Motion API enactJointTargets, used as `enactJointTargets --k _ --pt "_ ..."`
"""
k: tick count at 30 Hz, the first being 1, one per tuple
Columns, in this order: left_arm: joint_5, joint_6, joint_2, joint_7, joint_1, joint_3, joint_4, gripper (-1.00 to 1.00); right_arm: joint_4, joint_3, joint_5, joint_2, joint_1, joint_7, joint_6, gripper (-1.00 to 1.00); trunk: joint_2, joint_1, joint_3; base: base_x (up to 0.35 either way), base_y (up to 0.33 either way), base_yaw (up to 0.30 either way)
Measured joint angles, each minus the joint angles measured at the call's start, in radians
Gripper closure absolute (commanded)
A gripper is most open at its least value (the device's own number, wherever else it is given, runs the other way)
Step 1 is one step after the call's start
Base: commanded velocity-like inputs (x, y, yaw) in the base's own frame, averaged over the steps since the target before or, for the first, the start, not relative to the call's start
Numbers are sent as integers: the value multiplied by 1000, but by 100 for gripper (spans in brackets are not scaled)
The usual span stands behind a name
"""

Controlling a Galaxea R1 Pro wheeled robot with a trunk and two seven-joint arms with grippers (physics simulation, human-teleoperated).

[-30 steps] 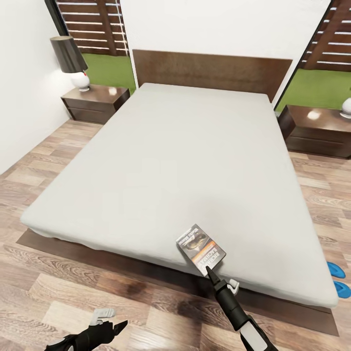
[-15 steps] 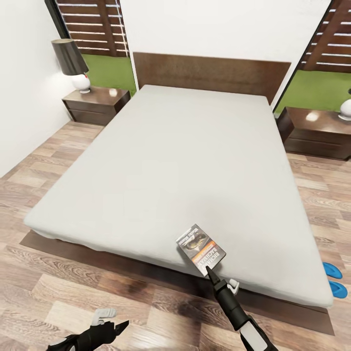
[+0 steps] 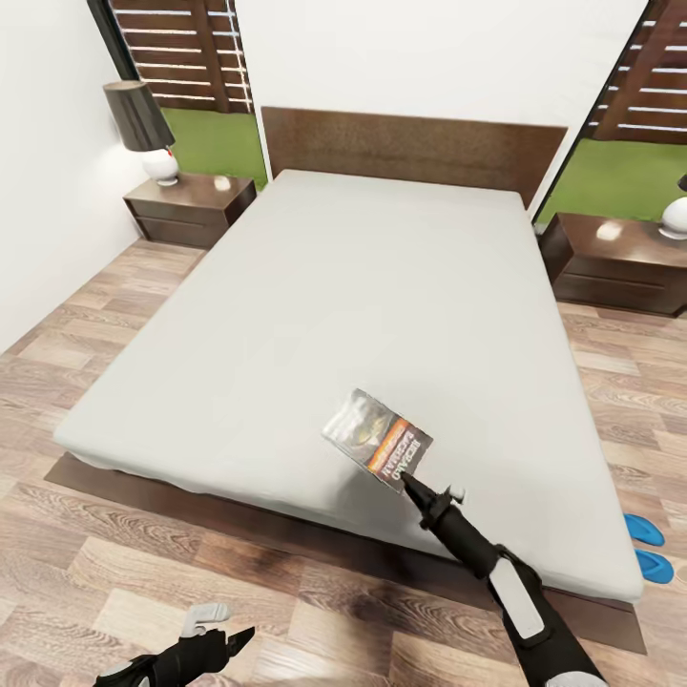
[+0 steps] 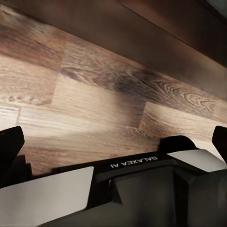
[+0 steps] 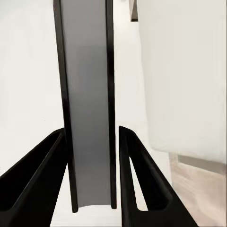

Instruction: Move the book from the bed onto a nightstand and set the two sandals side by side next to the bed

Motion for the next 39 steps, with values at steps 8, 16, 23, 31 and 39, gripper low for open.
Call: enactJointTargets --k 8,16,23,31,39 --pt "0 0 -3 0 0 0 0 -100 25 11 238 -418 21 193 126 100 56 -31 25 0 0 0" --pt "-1 -1 -19 1 0 0 2 -100 33 0 501 -507 25 322 120 100 112 -61 50 0 0 0" --pt "-2 -2 -27 1 0 0 2 -100 34 -1 534 -507 25 325 112 100 161 -88 72 0 0 0" --pt "-2 -2 -29 1 0 -1 3 -100 36 -1 576 -506 25 323 103 100 217 -119 97 0 0 0" --pt "-3 -2 -29 -1 0 -1 2 -100 217 1 768 -501 25 324 10 100 273 -150 122 0 0 38"
